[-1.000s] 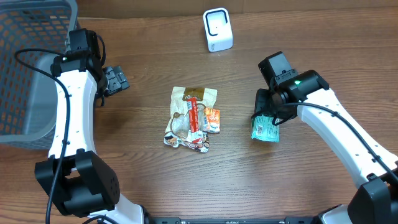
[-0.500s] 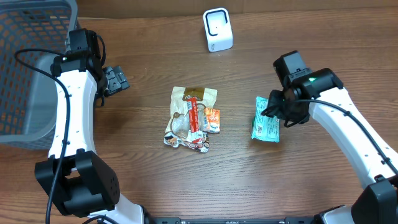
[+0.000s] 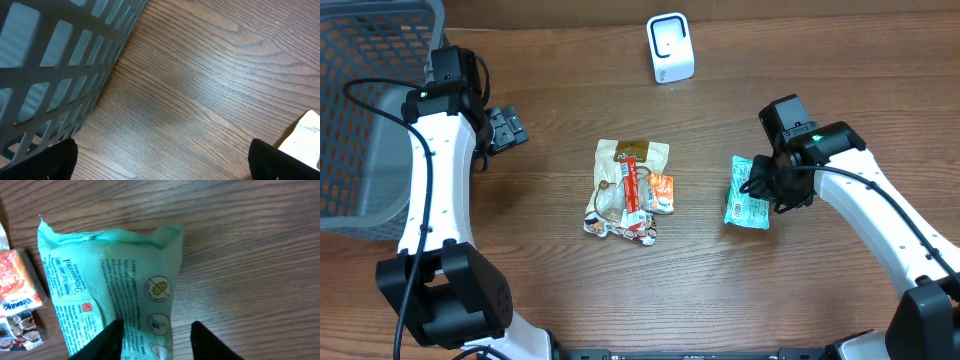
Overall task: Scan the item barcode
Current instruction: 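Grasp the teal packet with the right gripper and lift it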
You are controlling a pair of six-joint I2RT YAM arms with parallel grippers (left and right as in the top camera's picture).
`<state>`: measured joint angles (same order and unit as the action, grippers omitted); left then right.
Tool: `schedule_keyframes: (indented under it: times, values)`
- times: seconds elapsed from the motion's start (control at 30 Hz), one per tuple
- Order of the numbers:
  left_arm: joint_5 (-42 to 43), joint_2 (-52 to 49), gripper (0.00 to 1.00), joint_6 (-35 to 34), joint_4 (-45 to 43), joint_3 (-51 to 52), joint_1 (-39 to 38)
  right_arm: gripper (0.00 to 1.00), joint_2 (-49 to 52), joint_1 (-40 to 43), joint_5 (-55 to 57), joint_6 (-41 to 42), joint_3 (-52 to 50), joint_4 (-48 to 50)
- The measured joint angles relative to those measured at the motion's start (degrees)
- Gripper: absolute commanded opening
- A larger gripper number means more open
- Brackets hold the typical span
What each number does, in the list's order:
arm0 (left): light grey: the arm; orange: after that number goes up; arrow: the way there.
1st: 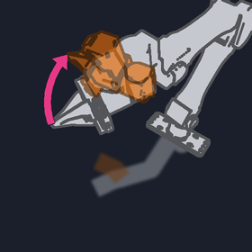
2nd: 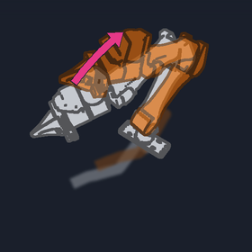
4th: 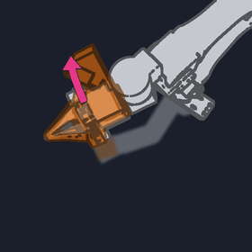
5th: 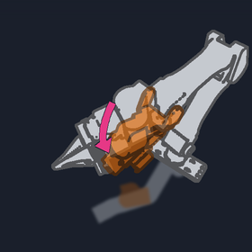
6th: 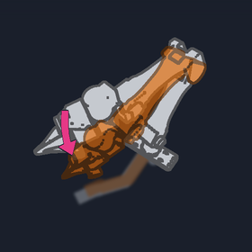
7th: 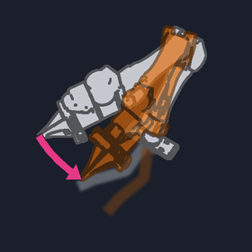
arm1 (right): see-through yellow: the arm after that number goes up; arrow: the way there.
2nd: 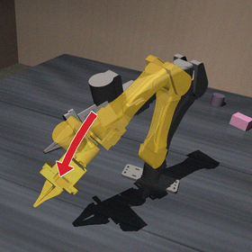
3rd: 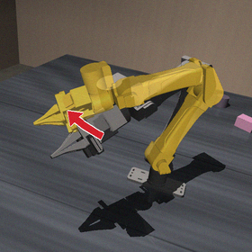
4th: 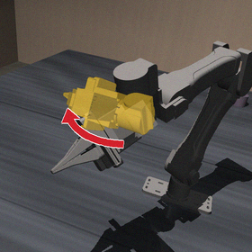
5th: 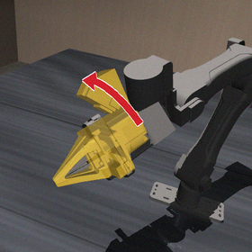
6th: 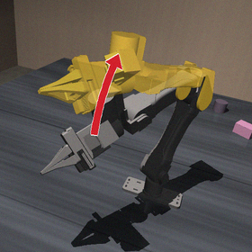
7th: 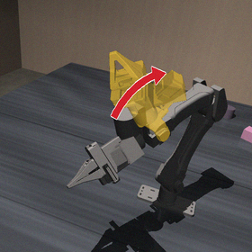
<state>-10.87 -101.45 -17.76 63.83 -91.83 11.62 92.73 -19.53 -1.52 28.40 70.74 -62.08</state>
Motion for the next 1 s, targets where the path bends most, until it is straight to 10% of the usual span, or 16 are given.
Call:
schedule_keyframes:
  times: [0.1, 1.0]
  values:
    - [-0.02, 0.0, 1.0, 0.0, -0.02, 0.0, 0.0, 0.04, 0.0, -0.04, -0.74, 0.11, -0.09, 0.63]
    - [0.0, 0.0, 1.0, 0.0, 0.0, 0.0, 0.0, 0.04, -3.26, -9.18, -14.01, -4.61, 0.15, 14.29]
